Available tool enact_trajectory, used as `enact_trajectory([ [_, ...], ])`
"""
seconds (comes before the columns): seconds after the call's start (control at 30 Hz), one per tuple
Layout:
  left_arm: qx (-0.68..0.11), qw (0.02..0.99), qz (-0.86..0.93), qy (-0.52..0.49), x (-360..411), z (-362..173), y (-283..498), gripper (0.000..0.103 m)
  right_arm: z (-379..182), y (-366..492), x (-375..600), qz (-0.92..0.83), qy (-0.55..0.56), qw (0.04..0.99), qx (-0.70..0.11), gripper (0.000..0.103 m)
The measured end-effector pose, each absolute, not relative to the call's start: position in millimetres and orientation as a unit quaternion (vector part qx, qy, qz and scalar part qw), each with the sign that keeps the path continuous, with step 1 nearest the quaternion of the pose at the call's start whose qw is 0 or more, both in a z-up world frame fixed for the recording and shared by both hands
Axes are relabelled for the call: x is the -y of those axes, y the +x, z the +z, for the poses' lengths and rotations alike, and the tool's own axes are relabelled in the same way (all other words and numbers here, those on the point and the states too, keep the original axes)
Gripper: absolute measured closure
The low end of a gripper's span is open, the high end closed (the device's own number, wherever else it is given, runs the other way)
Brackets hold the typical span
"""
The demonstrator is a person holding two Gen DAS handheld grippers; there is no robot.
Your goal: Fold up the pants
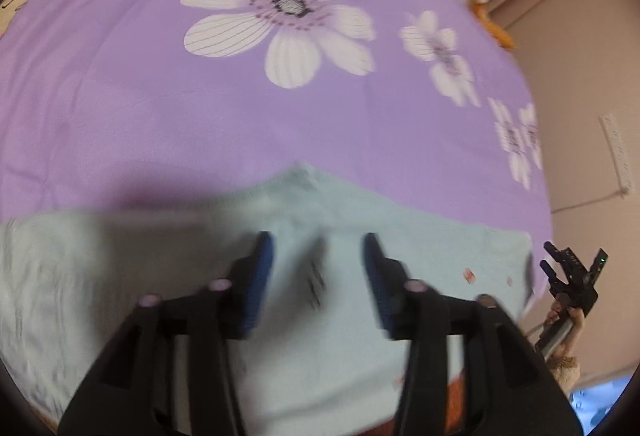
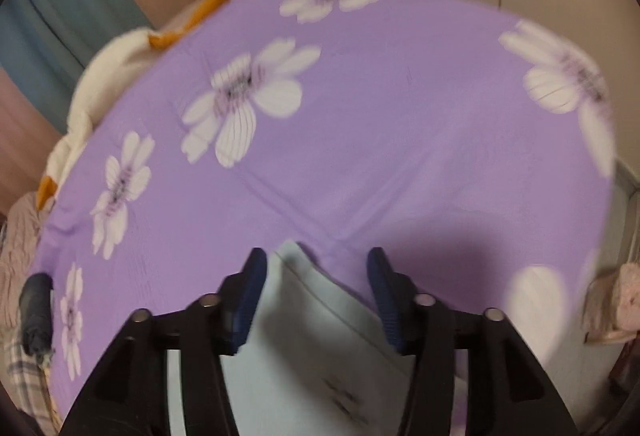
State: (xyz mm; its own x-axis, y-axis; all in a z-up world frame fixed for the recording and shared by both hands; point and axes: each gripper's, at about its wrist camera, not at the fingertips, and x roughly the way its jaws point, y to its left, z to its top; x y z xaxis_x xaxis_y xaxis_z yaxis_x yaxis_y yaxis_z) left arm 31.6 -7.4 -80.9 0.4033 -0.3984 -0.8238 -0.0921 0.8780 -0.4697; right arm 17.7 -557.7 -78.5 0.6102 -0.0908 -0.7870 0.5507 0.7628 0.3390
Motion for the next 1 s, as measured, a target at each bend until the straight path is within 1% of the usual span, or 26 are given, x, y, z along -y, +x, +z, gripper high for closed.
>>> enact_trajectory([
  [0.03, -0.538, 0.807, -0.097, -0.226, 7.7, -77.9, 21.5, 0.045, -77.0, 11.1, 557.9, -0.193, 0.285, 0.849, -0.402, 0.050],
  [0.17, -0.569, 0.784, -0.100, -0.227, 12.3, -87.2, -7.1, 0.045, -80.6, -24.8, 557.8, -0.193, 0.284, 0.836, -0.428, 0.050],
  [0.33, -0.594, 0.771, -0.101, -0.207, 23.5, -104.3, -26.6, 0.046, -101.8, -34.3, 550.9, -0.199, 0.272, 0.825, -0.455, 0.050],
  [0.37, -0.599, 0.767, -0.102, -0.209, 25.2, -107.5, -29.3, 0.046, -109.0, -33.6, 553.8, -0.205, 0.278, 0.817, -0.462, 0.053],
  [0.4, -0.600, 0.766, -0.103, -0.208, 26.7, -109.0, -30.2, 0.046, -114.8, -32.8, 557.1, -0.206, 0.290, 0.812, -0.464, 0.058],
  [0.43, -0.598, 0.769, -0.103, -0.201, 28.6, -109.4, -31.4, 0.046, -117.5, -31.7, 558.5, -0.203, 0.296, 0.811, -0.462, 0.073],
  [0.47, -0.598, 0.769, -0.102, -0.200, 28.8, -109.1, -31.3, 0.046, -117.3, -30.7, 558.9, -0.206, 0.296, 0.812, -0.459, 0.084],
  [0.53, -0.600, 0.767, -0.099, -0.205, 28.1, -109.5, -31.7, 0.046, -108.9, -32.1, 555.4, -0.207, 0.284, 0.821, -0.449, 0.089],
  [0.67, -0.606, 0.759, -0.097, -0.218, 25.2, -113.2, -31.9, 0.046, -93.2, -38.3, 549.4, -0.220, 0.271, 0.831, -0.433, 0.090],
  [0.87, -0.609, 0.756, -0.100, -0.218, 23.5, -115.6, -30.8, 0.046, -126.5, -34.3, 554.9, -0.226, 0.282, 0.813, -0.456, 0.091],
  [1.0, -0.610, 0.752, -0.101, -0.228, 19.7, -119.6, -28.4, 0.045, -127.0, -31.6, 552.3, -0.234, 0.269, 0.817, -0.453, 0.091],
])
